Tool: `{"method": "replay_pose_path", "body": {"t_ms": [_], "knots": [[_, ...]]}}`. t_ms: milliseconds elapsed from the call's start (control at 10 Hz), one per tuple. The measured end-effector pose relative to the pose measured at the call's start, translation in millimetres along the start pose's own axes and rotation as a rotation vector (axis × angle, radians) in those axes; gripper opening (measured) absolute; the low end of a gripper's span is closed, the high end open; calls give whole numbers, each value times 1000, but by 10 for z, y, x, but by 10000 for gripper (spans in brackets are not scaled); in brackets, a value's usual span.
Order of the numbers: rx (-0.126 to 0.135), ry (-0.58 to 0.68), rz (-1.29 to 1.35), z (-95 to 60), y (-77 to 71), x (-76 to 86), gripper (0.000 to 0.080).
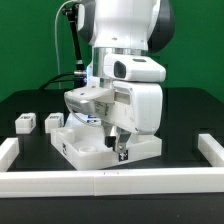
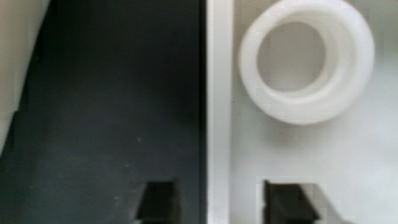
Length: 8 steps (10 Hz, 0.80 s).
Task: Assemble square table
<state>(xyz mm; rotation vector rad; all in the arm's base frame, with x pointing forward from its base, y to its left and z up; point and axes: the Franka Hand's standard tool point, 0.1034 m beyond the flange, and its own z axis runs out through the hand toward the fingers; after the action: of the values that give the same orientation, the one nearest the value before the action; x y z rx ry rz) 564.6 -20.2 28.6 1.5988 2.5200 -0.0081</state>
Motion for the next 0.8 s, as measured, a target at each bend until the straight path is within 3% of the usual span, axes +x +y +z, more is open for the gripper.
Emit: {"method": "replay_pose_path", "body": {"t_ms": [100,200,300,400,500,800], "knots": [[0,0,0,1,-1,-1,274],[0,0,1,2,-3,-3,457],[2,0,1,6,-7,-2,586],[8,2,1,27,-24,7,586],[13,5,0,60,-45,20,636],[23,10,1,113,-85,43,649]]}}
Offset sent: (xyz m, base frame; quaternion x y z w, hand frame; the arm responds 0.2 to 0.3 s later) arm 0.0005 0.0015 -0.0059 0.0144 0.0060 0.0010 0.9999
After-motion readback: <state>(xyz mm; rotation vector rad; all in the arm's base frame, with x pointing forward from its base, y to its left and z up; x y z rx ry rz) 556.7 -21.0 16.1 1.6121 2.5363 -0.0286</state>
